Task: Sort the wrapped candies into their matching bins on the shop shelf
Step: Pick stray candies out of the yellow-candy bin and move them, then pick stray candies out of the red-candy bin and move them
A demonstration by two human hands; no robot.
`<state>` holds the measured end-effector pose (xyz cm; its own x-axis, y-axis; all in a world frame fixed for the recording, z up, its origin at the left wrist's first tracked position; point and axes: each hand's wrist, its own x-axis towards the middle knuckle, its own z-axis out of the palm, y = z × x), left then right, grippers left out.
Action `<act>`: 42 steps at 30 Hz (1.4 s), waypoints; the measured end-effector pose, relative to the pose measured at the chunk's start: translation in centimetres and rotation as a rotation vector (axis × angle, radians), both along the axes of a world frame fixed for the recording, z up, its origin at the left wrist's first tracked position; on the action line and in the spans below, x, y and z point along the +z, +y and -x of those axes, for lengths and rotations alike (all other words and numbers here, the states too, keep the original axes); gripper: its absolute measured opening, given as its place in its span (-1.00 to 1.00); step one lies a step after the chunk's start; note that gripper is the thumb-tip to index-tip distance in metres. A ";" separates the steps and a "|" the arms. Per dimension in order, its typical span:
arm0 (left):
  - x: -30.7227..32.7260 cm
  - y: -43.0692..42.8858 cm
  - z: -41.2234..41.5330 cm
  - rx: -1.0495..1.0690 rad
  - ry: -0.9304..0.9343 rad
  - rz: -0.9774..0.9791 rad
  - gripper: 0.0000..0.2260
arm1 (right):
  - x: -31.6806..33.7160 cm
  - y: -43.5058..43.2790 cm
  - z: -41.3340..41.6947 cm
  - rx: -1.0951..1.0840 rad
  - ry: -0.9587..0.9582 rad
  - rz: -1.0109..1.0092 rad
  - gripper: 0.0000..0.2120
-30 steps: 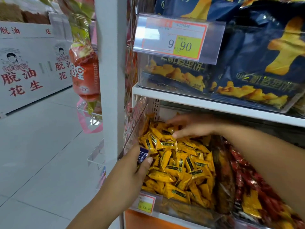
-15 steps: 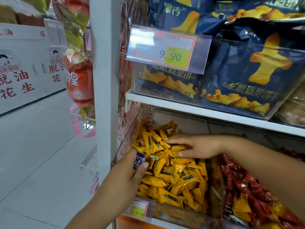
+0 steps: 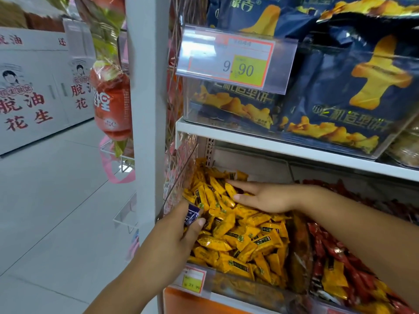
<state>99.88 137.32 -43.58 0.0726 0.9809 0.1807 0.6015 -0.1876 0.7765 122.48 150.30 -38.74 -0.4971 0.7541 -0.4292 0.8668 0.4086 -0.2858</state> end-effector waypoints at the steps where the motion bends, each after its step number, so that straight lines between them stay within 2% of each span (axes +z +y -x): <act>1: 0.0 0.0 0.0 0.002 -0.004 0.002 -0.90 | 1.1 -1.1 -0.5 0.017 0.012 -0.009 -0.42; 4: 0.4 -0.2 -0.1 0.005 -0.067 -0.030 -0.92 | 2.6 -5.5 -0.7 0.155 -0.113 -0.160 -0.35; 8: 1.3 -0.8 -0.4 0.017 -0.165 -0.099 -0.93 | -0.1 -9.1 1.9 0.303 -0.179 -0.175 -0.36; 12: 1.4 -1.1 -0.4 0.042 -0.169 -0.121 -0.92 | -2.1 -6.0 3.0 0.181 -0.290 -0.339 -0.45; 15: 1.6 -1.4 -0.5 0.011 -0.173 -0.140 -0.94 | -1.1 -4.5 2.1 0.064 -0.282 -0.366 -0.45; 17: 1.7 -1.6 -0.7 -0.024 -0.164 -0.137 -0.94 | 0.2 -5.7 0.9 0.030 -0.168 -0.382 -0.49; 20: 2.0 -1.7 -2.1 -0.078 -0.161 -0.111 -0.91 | 1.7 -9.8 -0.8 -0.056 0.244 -0.404 -0.62; 24: 3.4 -2.6 -6.2 -0.235 -0.119 -0.046 -0.50 | 2.1 -14.7 -2.0 -0.246 0.619 -0.259 -0.77; 27: 4.2 -3.2 -9.6 -0.356 -0.071 -0.059 -0.37 | 2.5 -16.4 -4.2 -0.380 0.830 -0.154 -0.84; 32: 4.6 -3.3 -15.3 -0.448 0.056 -0.069 -0.30 | 3.2 -19.0 -9.5 -0.488 0.877 -0.173 -0.94; 37: 4.7 -3.1 -21.1 -0.507 0.095 -0.103 -0.29 | 2.1 -20.7 -14.8 -0.647 0.948 -0.269 -0.92; 39: 4.6 -3.0 -22.5 -0.514 0.068 -0.119 -0.35 | 1.8 -21.3 -17.0 -0.744 0.927 -0.425 -0.90; 42: 4.5 -2.5 -22.8 -0.471 0.110 -0.220 -0.41 | 1.5 -21.0 -21.9 -0.931 0.817 -0.825 -0.91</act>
<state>122.67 134.82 -39.06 0.5263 0.7773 0.3447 0.4889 -0.6083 0.6252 144.34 129.26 -37.25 0.4017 0.8141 0.4193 0.6190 0.0960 -0.7795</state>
